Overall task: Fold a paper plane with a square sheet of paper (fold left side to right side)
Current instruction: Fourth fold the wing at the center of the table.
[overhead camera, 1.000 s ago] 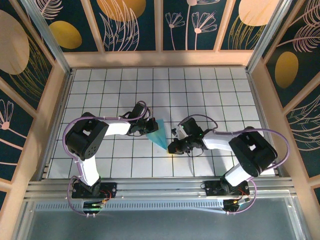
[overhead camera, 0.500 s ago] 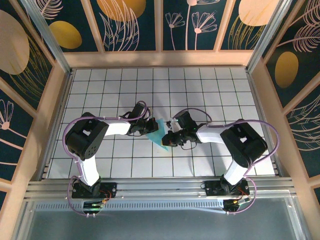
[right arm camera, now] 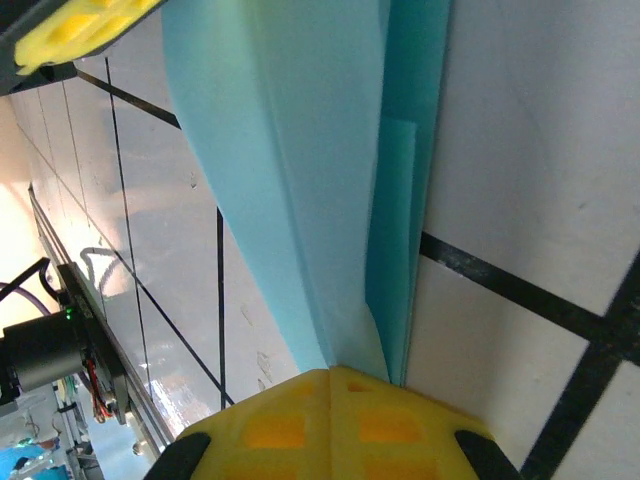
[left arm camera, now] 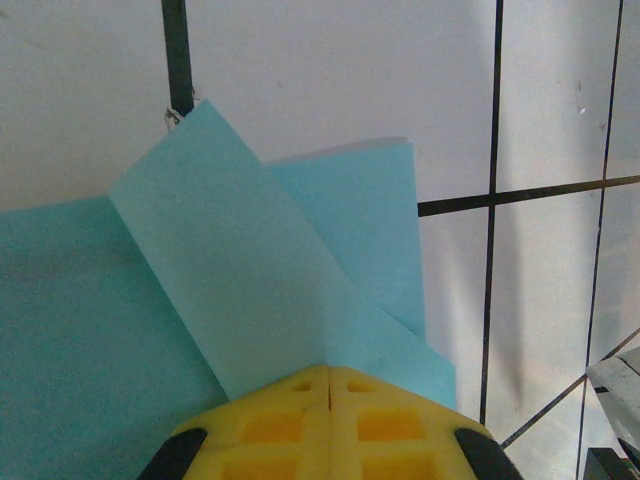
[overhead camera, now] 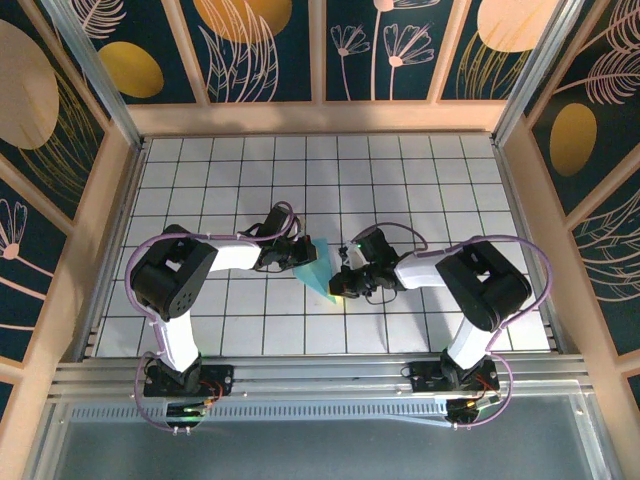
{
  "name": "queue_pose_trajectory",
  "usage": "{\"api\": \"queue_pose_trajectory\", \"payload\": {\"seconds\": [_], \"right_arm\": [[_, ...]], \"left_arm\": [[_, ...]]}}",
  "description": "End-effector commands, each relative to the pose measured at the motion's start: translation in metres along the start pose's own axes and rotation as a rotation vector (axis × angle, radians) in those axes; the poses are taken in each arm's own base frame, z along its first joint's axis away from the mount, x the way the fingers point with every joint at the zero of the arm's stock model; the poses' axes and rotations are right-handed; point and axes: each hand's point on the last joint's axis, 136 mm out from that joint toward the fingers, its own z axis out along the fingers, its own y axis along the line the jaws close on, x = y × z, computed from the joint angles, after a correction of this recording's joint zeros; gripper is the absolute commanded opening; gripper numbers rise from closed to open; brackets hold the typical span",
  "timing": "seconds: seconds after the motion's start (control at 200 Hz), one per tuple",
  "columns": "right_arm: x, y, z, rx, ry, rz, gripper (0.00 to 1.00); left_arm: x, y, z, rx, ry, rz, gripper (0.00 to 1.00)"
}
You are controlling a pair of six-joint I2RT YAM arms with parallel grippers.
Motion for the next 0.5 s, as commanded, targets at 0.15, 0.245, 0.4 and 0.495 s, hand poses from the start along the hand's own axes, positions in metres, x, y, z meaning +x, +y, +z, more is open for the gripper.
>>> {"api": "queue_pose_trajectory", "payload": {"seconds": [0.15, 0.245, 0.4, 0.495], "right_arm": [[0.024, -0.033, 0.001, 0.075, 0.038, 0.057, 0.00], [0.029, -0.041, 0.001, 0.092, 0.051, 0.072, 0.00], [0.033, -0.060, 0.001, 0.193, 0.078, 0.070, 0.00], [0.031, -0.070, 0.001, 0.249, 0.088, 0.082, 0.00]], "left_arm": [[0.017, 0.045, 0.007, -0.169, 0.045, -0.030, 0.00], [0.014, 0.039, 0.006, -0.153, 0.036, -0.022, 0.00], [-0.006, 0.006, -0.003, -0.057, -0.016, 0.023, 0.01], [-0.021, -0.015, -0.016, -0.008, -0.065, 0.060, 0.03]]}}
